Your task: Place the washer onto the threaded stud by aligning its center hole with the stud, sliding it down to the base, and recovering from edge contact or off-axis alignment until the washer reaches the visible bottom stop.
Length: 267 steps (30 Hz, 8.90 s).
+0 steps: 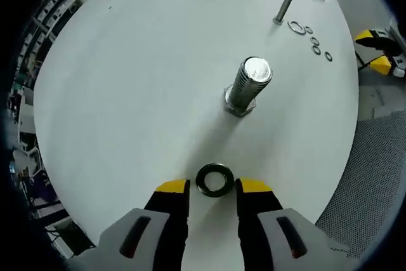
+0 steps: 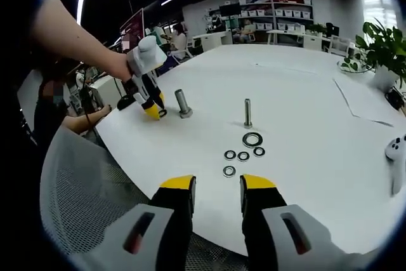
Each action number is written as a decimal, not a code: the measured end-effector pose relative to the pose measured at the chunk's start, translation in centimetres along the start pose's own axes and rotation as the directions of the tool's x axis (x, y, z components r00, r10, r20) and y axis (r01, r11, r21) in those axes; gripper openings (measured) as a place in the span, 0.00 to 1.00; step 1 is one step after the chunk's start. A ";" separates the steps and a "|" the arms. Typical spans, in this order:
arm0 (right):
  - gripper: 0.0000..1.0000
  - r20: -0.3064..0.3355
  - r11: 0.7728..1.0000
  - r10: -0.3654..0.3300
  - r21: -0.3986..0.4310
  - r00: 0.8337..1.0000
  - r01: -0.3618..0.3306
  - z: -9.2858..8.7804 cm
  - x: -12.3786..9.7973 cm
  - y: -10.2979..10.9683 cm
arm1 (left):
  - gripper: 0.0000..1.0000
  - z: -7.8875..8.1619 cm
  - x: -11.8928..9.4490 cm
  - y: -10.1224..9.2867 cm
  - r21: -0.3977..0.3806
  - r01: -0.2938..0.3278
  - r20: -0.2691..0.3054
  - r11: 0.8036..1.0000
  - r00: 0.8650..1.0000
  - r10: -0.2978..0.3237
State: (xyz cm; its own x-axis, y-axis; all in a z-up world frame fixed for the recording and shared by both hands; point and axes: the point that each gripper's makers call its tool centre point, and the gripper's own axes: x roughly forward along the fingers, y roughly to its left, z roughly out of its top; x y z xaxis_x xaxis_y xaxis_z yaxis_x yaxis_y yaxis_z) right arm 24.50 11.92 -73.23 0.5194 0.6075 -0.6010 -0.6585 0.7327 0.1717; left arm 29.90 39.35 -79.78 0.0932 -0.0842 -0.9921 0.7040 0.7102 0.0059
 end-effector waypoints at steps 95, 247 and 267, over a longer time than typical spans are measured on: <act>0.31 -0.014 1.000 0.002 -0.001 1.000 -0.002 -0.2 0.1 0.0 | 0.19 0.6 -0.7 -1.2 0.216 0.030 -0.031 0.976 0.999 -0.024; 0.33 -0.091 0.998 -0.058 -0.025 0.994 0.056 -1.4 0.2 -0.7 | 0.25 15.0 -12.8 -4.5 0.367 -0.063 0.381 0.928 0.920 -0.089; 0.33 -0.083 0.997 -0.072 -0.026 0.994 0.070 -1.3 0.1 -1.0 | 0.25 18.0 -14.1 -5.8 0.444 -0.066 0.382 0.894 0.916 -0.122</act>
State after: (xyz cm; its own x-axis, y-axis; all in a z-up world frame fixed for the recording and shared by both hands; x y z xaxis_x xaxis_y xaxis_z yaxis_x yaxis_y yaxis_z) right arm 24.51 10.79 -74.47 0.5185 0.5261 -0.6741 -0.6344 0.7653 0.1094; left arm 37.19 23.83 -63.62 0.2681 -0.4310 -0.8616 0.9356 0.3296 0.1263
